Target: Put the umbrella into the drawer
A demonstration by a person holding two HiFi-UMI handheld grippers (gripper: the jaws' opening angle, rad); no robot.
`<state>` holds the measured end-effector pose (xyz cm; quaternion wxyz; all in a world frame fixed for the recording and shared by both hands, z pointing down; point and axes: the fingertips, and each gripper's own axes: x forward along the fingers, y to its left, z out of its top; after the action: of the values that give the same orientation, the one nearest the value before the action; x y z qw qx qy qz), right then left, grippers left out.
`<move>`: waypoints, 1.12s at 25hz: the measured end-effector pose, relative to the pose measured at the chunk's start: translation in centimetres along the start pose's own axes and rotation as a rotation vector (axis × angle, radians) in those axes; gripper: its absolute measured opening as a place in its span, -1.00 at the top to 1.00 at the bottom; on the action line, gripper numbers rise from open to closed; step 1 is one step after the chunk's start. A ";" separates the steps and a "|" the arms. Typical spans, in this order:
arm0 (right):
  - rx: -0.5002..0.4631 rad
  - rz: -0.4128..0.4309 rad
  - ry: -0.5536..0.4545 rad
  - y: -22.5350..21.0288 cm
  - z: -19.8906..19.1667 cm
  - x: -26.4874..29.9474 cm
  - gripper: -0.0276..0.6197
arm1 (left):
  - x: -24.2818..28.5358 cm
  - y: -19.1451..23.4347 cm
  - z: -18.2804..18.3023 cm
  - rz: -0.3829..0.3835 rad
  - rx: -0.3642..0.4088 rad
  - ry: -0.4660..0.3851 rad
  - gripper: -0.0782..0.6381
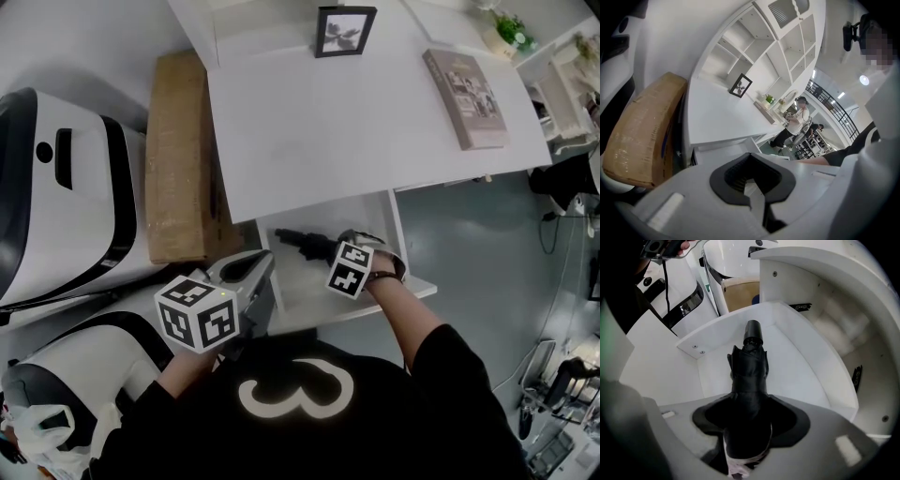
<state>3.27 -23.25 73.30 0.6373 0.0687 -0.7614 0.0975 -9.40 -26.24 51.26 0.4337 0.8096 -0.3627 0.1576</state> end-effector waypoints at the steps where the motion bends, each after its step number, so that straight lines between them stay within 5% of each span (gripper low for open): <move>1: -0.006 -0.001 0.009 0.1 -0.2 0.3 0.19 | -0.1 0.1 -0.1 0.002 -0.002 -0.001 0.76; 20: 0.049 -0.001 0.059 -0.4 -2.2 3.9 0.06 | -0.8 0.5 -1.8 0.026 -0.024 -0.018 0.76; 28: 0.053 -0.055 -0.042 -1.1 -0.7 0.3 -0.03 | -1.1 -0.3 -2.3 0.025 -0.020 -0.031 0.76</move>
<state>4.16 -24.15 73.82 0.6214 0.1085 -0.7697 0.0985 -9.85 -23.72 51.79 0.4340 0.8031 -0.3809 0.1469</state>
